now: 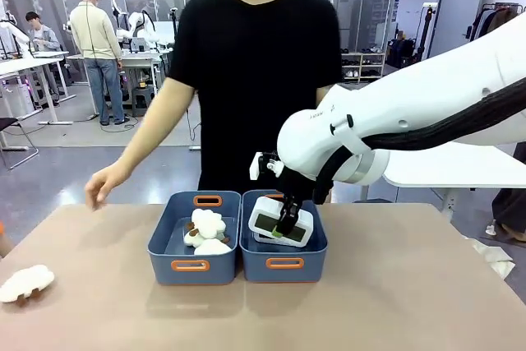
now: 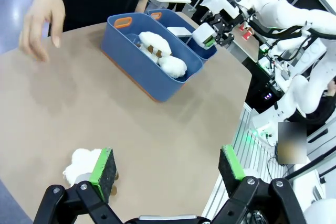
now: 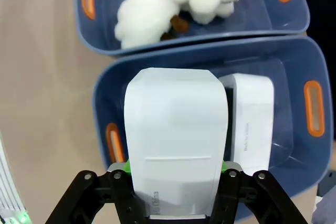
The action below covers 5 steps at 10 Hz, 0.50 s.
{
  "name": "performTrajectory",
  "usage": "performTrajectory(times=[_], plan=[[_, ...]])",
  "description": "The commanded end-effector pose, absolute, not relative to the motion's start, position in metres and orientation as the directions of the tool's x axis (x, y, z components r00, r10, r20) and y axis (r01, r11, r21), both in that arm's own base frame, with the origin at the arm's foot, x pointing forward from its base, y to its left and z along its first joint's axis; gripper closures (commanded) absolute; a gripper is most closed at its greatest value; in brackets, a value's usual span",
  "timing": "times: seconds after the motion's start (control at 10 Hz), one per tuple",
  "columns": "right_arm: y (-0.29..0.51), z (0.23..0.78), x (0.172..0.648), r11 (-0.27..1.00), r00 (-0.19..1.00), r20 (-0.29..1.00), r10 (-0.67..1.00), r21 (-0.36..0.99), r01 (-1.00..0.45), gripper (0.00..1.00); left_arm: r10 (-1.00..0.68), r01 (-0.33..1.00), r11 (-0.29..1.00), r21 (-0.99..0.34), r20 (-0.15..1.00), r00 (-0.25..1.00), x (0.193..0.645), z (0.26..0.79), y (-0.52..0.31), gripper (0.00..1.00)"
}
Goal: Sort the digital clocks into the basket.
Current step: Pick up the Digital clock from the table and place it into the empty Plastic storage basket.
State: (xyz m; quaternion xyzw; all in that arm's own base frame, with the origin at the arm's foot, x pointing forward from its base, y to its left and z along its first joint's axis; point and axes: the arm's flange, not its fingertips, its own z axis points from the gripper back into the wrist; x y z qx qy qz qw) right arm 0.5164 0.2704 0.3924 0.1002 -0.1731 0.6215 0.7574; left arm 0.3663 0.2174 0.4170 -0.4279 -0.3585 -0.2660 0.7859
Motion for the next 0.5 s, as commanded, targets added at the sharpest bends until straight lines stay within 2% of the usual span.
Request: performTrajectory(times=[0.0,0.2,0.3,0.4], plan=[[0.2672,0.3729,0.5207,0.178,0.142,0.350,0.926,-0.071,-0.982,1.00,-0.110,0.725,0.493,-0.481,0.792,0.600,0.3650,0.4198,0.2161,0.00],[0.2658,0.3639,0.5196,0.170,0.145,0.320,0.936,-0.052,-0.984,1.00,-0.110,0.725,0.493,-0.481,0.792,0.600,0.3650,0.4198,0.2161,0.00],[0.2642,0.3664,0.5188,0.174,0.150,0.322,0.935,-0.046,-0.984,0.29,-0.110,0.725,0.493,-0.481,0.792,0.600,0.3650,0.4198,0.2161,0.00],[0.2623,0.3725,0.5184,0.179,0.153,0.338,0.928,-0.046,-0.983,0.24,-0.110,0.725,0.493,-0.481,0.792,0.600,0.3650,0.4198,0.2161,0.00]])
